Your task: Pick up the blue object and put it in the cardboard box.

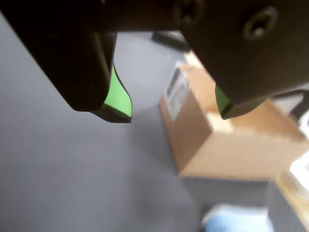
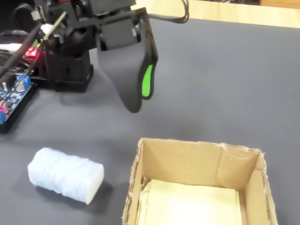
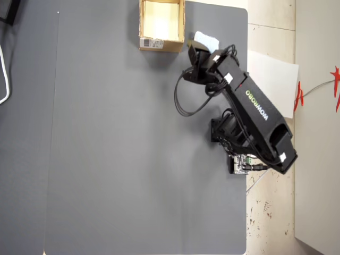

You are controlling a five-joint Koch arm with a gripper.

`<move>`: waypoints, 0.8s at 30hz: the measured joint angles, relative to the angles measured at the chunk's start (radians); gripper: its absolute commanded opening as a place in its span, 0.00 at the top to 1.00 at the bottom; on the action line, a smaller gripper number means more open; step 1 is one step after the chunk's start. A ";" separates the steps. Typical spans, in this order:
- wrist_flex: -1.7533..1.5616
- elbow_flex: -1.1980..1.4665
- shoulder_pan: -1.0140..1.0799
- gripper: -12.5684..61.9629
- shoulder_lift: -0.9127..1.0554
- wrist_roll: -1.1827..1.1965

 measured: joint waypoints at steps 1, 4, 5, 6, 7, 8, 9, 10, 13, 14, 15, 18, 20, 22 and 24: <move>-0.002 -0.008 0.015 0.39 -0.012 0.000; 0.006 -0.038 0.080 0.39 -0.071 0.000; 0.006 -0.038 0.080 0.39 -0.069 0.000; 0.009 -0.041 0.098 0.39 -0.080 0.003; 0.005 -0.061 0.152 0.39 -0.123 0.025; 0.003 -0.061 0.160 0.39 -0.127 0.031; 0.009 -0.061 0.181 0.39 -0.135 0.040; 0.018 -0.063 0.198 0.39 -0.141 0.049; 0.014 -0.061 0.233 0.39 -0.158 0.080; 0.006 -0.063 0.241 0.39 -0.161 0.089; -0.005 -0.063 0.247 0.39 -0.167 0.098; -0.032 -0.060 0.267 0.39 -0.175 0.121; -0.055 -0.055 0.284 0.39 -0.196 0.141; -0.069 -0.034 0.307 0.39 -0.206 0.160; -0.081 -0.035 0.322 0.39 -0.221 0.170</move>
